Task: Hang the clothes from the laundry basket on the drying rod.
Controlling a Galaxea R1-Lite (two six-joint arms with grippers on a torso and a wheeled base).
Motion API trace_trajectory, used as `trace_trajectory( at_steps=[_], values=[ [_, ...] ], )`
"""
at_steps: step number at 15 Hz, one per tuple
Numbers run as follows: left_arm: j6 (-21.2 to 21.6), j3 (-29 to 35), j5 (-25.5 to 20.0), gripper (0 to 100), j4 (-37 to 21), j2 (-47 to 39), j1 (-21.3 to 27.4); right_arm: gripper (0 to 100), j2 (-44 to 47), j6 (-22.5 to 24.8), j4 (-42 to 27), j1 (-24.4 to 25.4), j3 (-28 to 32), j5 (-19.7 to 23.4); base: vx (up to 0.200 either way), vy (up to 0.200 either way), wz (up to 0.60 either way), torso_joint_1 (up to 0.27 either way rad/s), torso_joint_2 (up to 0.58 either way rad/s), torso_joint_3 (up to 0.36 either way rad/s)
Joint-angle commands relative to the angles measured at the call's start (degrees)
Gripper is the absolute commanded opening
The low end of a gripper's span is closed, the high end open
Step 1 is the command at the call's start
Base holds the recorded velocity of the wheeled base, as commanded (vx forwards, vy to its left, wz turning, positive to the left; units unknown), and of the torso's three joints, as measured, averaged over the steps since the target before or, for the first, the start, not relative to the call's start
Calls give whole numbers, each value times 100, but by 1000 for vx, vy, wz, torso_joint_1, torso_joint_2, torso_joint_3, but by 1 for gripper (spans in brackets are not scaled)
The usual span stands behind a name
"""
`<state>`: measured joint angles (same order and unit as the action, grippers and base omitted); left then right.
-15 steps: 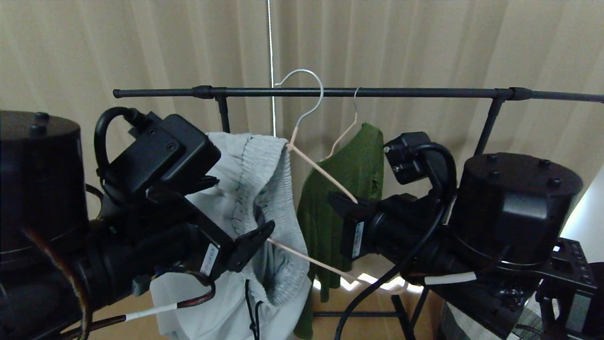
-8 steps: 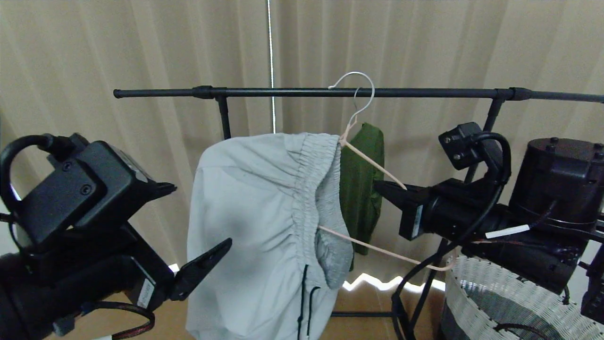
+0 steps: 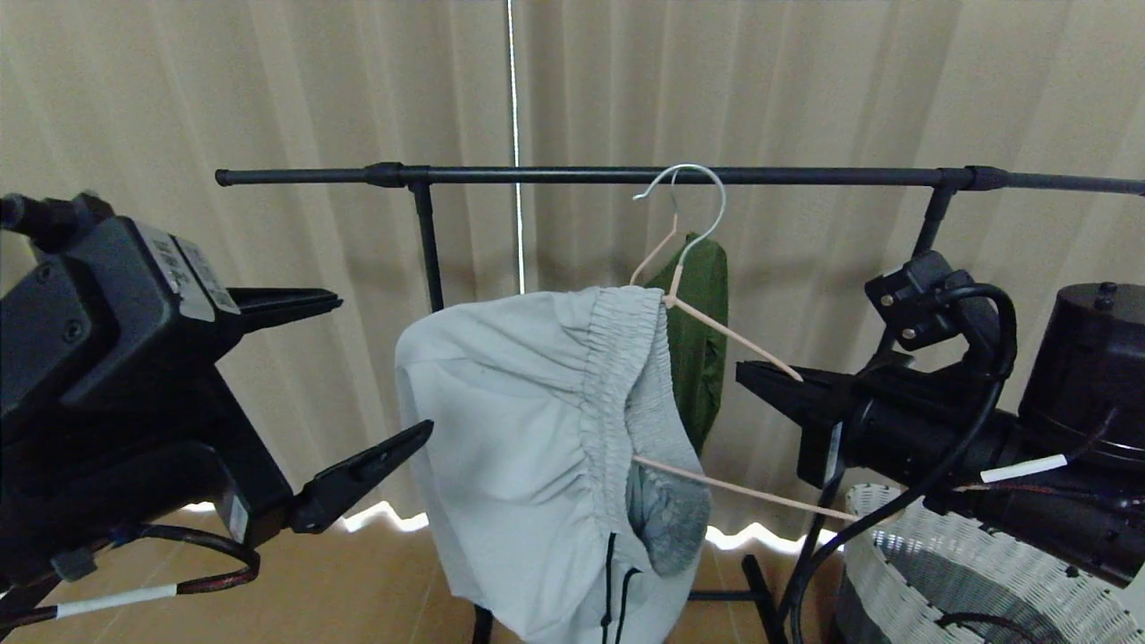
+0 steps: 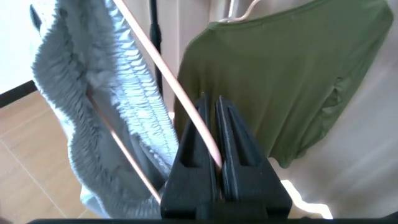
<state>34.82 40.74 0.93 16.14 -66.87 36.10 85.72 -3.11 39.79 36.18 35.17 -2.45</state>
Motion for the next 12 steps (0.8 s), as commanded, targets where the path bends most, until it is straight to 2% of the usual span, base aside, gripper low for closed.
trace_trajectory(
  at_steps=[1, 2, 5, 6, 9, 11, 12],
  values=[
    [131, 259, -260, 100, -23, -406, -50, 0, -29, 21, 11, 117, -63, -1, 0, 0, 0, 0, 0, 0],
    [359, 584, -462, 100, -14, -740, -112, 0, -144, 100, 11, 170, -124, 17, 0, 0, 0, 0, 0, 0],
    [421, 1024, -945, 100, -32, -1188, -103, 0, -232, 223, 38, 407, -204, 25, 0, 0, 0, 0, 0, 0],
    [447, 1059, -980, 100, -32, -1241, -94, 0, -232, 223, 46, 469, -230, 34, 0, 0, 0, 0, 0, 0],
    [658, 1076, -1007, 100, -32, -1522, -103, 0, -346, 390, 196, 565, -441, 412, 0, 0, 0, 0, 0, 0],
    [667, 1059, -1015, 100, -32, -1619, -94, 0, -416, 434, 275, 574, -520, 474, 0, 0, 0, 0, 0, 0],
    [667, 1024, -1015, 0, -32, -1619, -94, 0, -425, 434, 275, 574, -520, 474, 0, 0, 0, 0, 0, 0]
  ],
)
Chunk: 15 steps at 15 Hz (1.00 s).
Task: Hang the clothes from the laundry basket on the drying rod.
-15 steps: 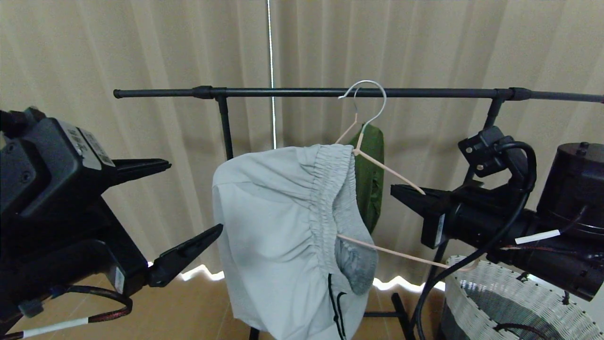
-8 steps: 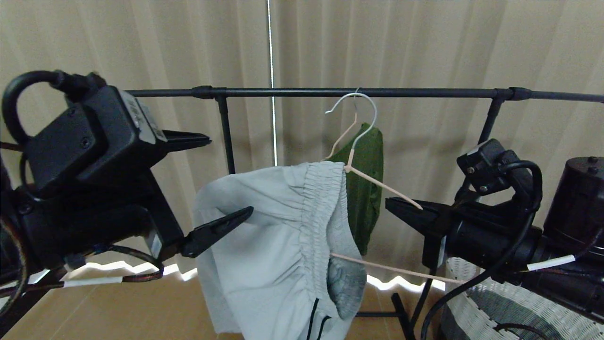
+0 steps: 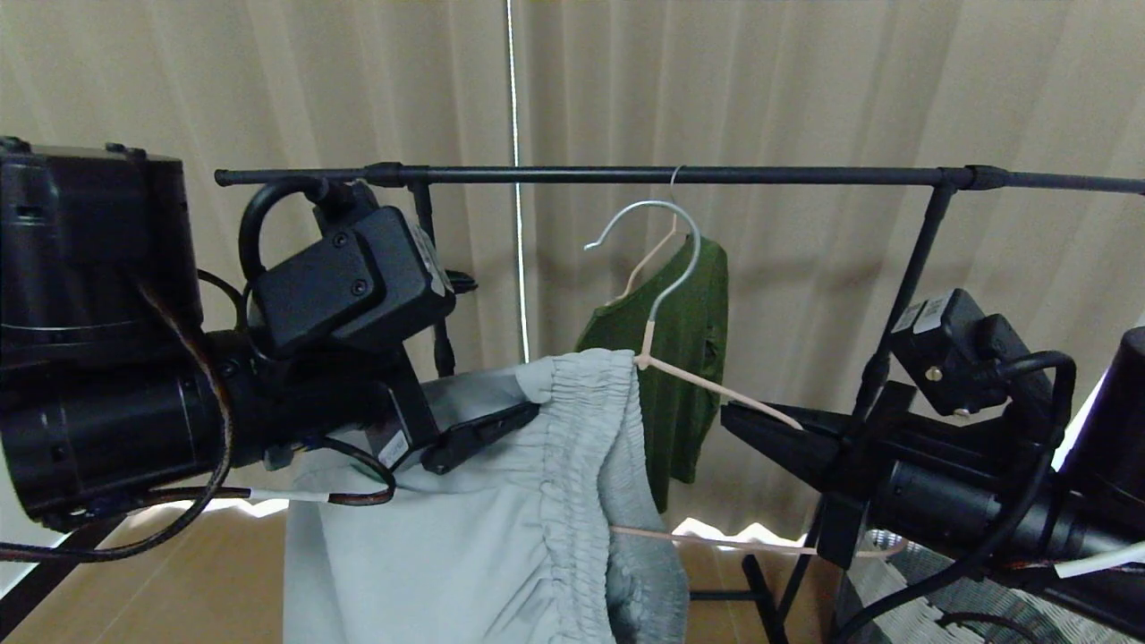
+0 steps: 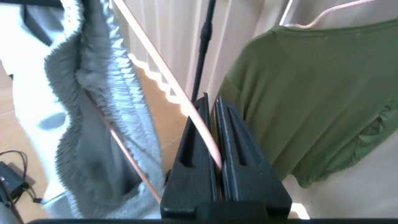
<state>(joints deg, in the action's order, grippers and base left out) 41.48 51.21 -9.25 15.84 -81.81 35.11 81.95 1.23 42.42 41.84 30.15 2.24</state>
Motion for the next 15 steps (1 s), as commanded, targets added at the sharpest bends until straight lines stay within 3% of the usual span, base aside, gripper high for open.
trace_trajectory(
  at_steps=[1, 8, 9, 15],
  values=[
    [0, -76, 2, 0, -2, -116, 14, 0, -65, 0, 12, 9, -18, 13, 0, 0, 0, 0, 0, 0],
    [-35, -305, 29, 0, 51, -81, -4, 0, -240, -18, 12, 9, -26, 22, 0, 0, 0, 0, 0, 0],
    [-53, -331, 38, 0, 130, -81, -22, 100, -302, -18, 12, 9, -114, 22, 0, 0, 0, 0, 0, 0],
    [-185, -507, 424, 0, 324, -81, -233, 100, -891, 0, -76, -53, -598, -145, 0, 0, 0, 0, 0, 0]
  ],
)
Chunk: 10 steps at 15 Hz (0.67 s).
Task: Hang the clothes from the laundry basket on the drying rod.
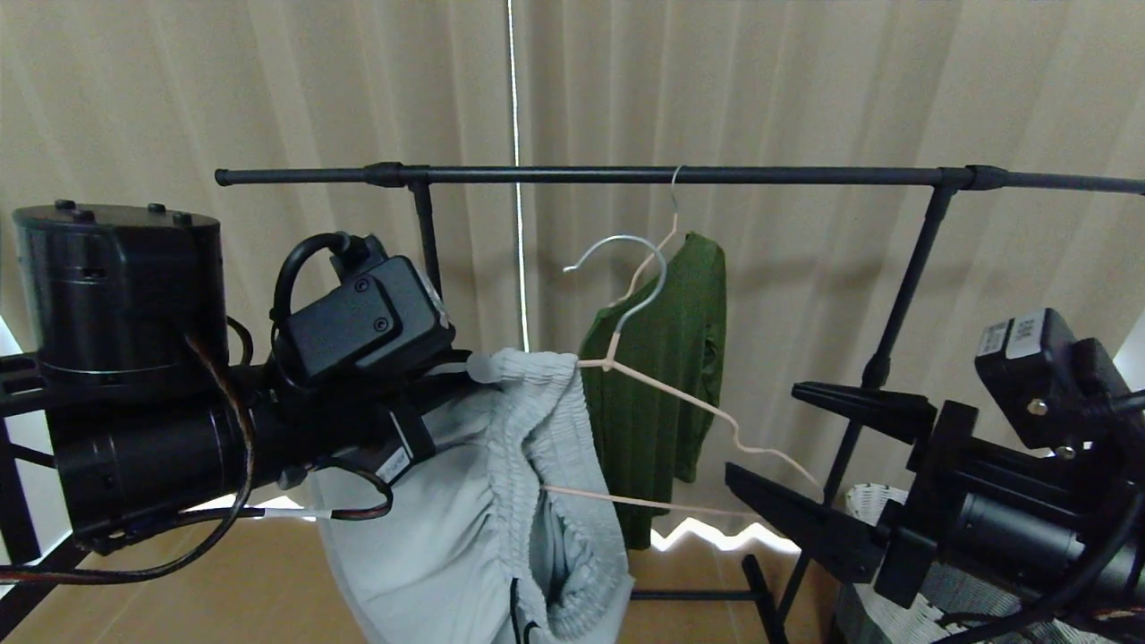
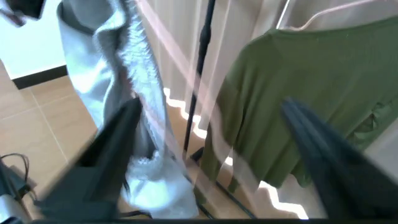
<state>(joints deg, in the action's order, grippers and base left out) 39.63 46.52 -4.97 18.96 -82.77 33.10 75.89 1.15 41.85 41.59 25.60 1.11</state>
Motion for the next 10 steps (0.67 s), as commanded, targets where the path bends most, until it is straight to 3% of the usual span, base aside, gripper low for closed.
trace_trajectory(
  at_steps=[1, 3, 5, 8, 10],
  values=[
    [-70, -73, 199, 0, 3, 68, -49, 100, -470, -9, -19, -187, -266, -76, 0, 0, 0, 0, 0, 0],
    [-245, -178, 515, 0, 12, 104, -225, 100, -777, -18, -28, -697, -556, -93, 0, 0, 0, 0, 0, 0],
    [-439, -319, 550, 0, 12, 227, -374, 100, -1058, -18, -28, -1004, -934, -111, 0, 0, 0, 0, 0, 0],
    [-817, -266, 638, 0, 12, 279, -559, 100, -1102, -35, -37, -1039, -1013, -120, 0, 0, 0, 0, 0, 0],
    [-1195, -240, 1016, 0, 12, 262, -559, 100, -830, -35, -19, -1031, -1022, -120, 0, 0, 0, 0, 0, 0]
  ],
)
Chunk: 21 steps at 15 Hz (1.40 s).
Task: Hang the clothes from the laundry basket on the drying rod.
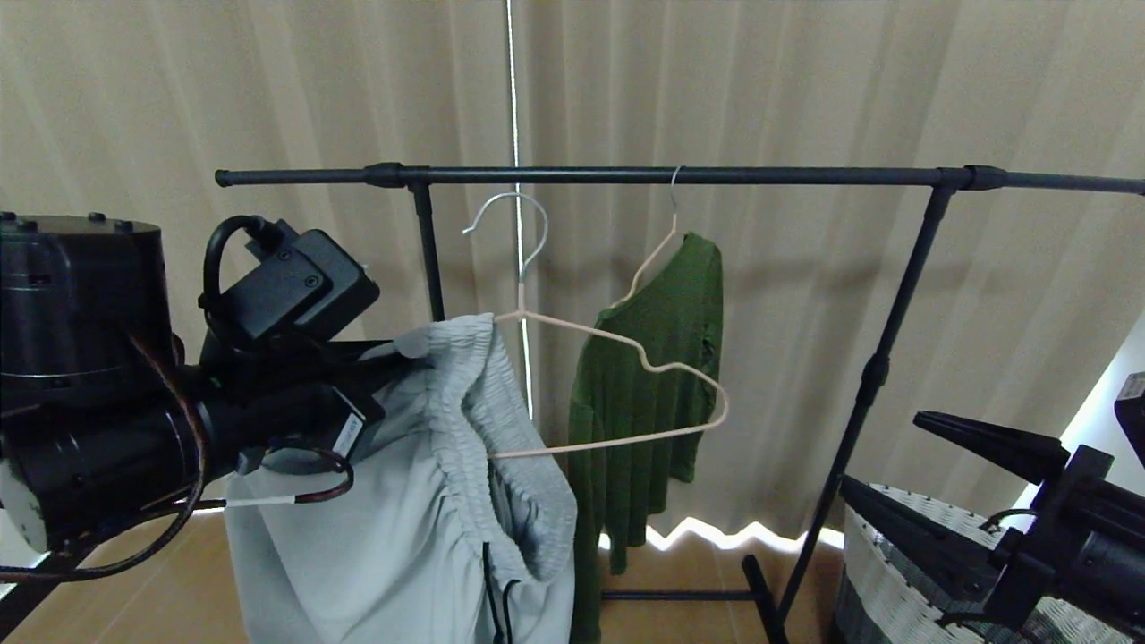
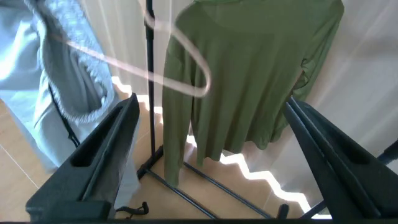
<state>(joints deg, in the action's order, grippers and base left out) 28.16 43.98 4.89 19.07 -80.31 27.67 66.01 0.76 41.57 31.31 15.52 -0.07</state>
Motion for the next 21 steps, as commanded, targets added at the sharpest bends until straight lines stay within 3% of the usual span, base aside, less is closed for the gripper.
trace_trajectory(
  at_steps=[1, 5, 7, 8, 9, 12, 14, 16, 18, 21],
  values=[
    [-232, -4, 293, 0, 1, 16, -16, 100, 333, 4, 27, -2, -31, 7, 0, 0, 0, 0, 0, 0],
    [-1005, 93, 469, 0, 9, 42, 80, 100, 852, -40, 114, 7, 4, 25, 0, 0, 0, 0, 0, 0],
    [-1823, 66, 478, 0, 308, 51, 379, 100, 887, -234, 229, 25, 39, 51, 0, 0, 0, 0, 0, 0],
    [-1946, 93, 478, 0, 405, 16, 379, 100, 905, -322, 229, 42, 39, 60, 0, 0, 0, 0, 0, 0],
    [-1990, 110, 469, 0, 607, -28, 379, 100, 984, -550, 255, 411, 100, 78, 0, 0, 0, 0, 0, 0],
    [-1920, 110, 408, 0, 756, -2, 599, 100, 1406, -1341, 615, 912, 224, 60, 0, 0, 0, 0, 0, 0],
    [-1788, 163, 197, 0, 756, 24, 731, 100, 1845, -1376, 1125, 904, 224, 42, 0, 0, 0, 0, 0, 0],
    [-1700, 163, -392, 0, 756, 130, 748, 100, 2346, -1385, 1670, 772, 206, 16, 0, 0, 0, 0, 0, 0],
    [-1524, 190, -700, 0, 783, 139, 748, 100, 2654, -1385, 2031, 737, 197, -10, 0, 0, 0, 0, 0, 0],
    [-1506, 198, -981, 0, 1231, 103, 889, 100, 2750, -1385, 2145, 622, 206, -19, 0, 0, 0, 0, 0, 0]
  ],
)
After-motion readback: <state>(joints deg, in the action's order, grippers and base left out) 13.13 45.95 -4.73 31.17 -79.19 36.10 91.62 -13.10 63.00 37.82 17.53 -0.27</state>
